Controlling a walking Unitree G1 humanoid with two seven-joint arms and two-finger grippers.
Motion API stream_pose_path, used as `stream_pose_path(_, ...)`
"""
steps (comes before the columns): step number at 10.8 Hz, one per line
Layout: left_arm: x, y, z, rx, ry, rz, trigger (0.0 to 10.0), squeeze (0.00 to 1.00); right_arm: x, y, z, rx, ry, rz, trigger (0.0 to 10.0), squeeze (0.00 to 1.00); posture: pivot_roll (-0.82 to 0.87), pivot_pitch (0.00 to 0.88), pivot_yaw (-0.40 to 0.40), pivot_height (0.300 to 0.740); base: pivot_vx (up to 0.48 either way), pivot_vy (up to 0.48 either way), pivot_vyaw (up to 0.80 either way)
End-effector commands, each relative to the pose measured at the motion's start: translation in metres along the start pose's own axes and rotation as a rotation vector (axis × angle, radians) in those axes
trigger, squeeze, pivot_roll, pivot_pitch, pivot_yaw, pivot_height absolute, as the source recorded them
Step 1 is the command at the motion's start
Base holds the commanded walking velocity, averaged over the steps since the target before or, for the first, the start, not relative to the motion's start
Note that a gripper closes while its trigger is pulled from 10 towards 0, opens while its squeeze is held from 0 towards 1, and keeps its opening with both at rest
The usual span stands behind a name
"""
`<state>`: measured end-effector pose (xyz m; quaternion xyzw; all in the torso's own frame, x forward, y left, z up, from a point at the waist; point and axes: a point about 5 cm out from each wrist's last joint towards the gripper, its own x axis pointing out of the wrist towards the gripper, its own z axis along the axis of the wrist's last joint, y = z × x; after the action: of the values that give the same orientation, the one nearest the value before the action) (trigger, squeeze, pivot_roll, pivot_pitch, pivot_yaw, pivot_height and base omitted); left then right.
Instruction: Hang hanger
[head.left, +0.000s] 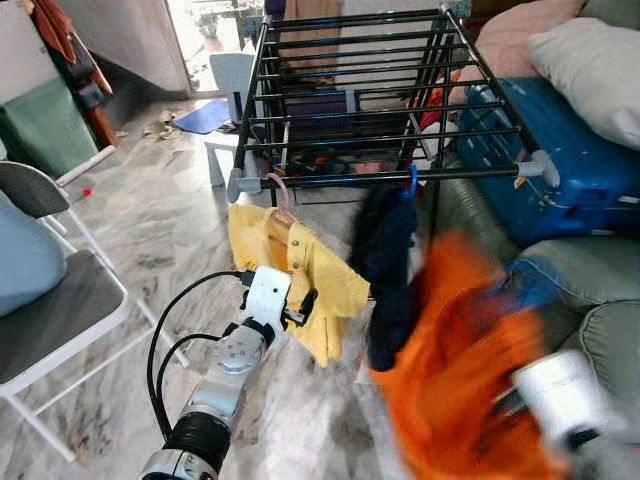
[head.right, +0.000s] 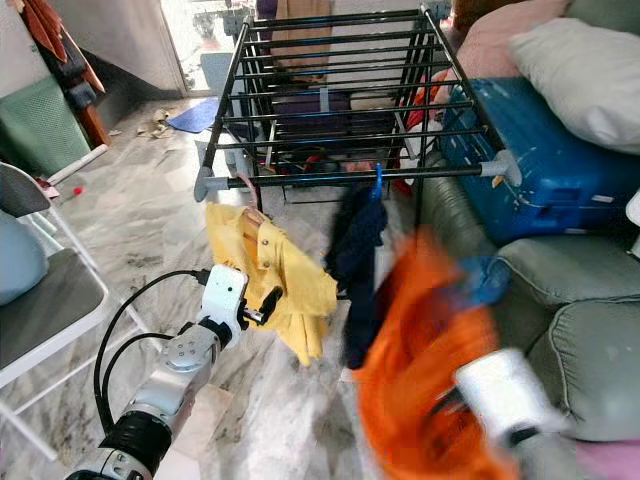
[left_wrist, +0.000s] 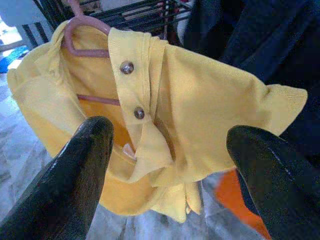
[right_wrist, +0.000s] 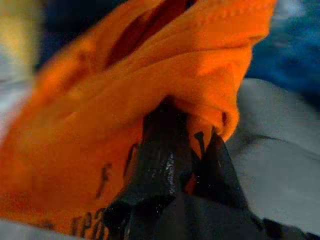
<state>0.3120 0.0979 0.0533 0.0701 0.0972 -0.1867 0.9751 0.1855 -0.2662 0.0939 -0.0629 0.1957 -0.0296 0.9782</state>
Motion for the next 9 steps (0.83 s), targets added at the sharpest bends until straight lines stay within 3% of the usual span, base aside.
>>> stream_pose_path(1, 0.002, 0.005, 0.004, 0.015, -0.007, 0.010, 10.0, 0.00, 0.001, -0.018, 0.012, -0.005, -0.056, -0.089, 10.0, 0.00, -0.10, 0.000, 0.070, 0.740, 0.000, 0.000, 0.00)
stream_pose_path(2, 0.003, 0.005, 0.004, 0.014, -0.004, 0.010, 10.0, 0.00, 0.009, -0.029, 0.014, -0.021, -0.054, -0.130, 10.0, 0.00, -0.11, 0.000, 0.073, 0.740, 0.000, 0.000, 0.00)
stream_pose_path(3, 0.004, 0.003, 0.003, 0.011, 0.000, 0.007, 10.0, 0.00, 0.023, -0.028, 0.016, -0.003, -0.051, -0.105, 10.0, 0.00, -0.11, 0.000, 0.076, 0.740, 0.000, 0.000, 0.00)
stream_pose_path(4, 0.004, 0.001, 0.003, 0.010, 0.000, 0.002, 10.0, 0.00, 0.042, -0.013, 0.018, 0.006, -0.036, -0.007, 10.0, 0.00, -0.10, 0.000, 0.075, 0.740, 0.000, 0.000, 0.00)
stream_pose_path(6, 0.004, 0.007, 0.003, 0.012, 0.003, 0.018, 10.0, 0.00, 0.061, 0.020, 0.021, 0.035, -0.026, 0.181, 10.0, 0.00, -0.08, 0.000, 0.070, 0.740, 0.000, 0.000, 0.00)
stream_pose_path(9, 0.003, 0.007, 0.001, 0.009, 0.012, 0.022, 10.0, 0.00, 0.077, 0.059, 0.023, 0.054, -0.015, 0.321, 10.0, 0.00, -0.08, 0.000, 0.070, 0.740, 0.000, 0.000, 0.00)
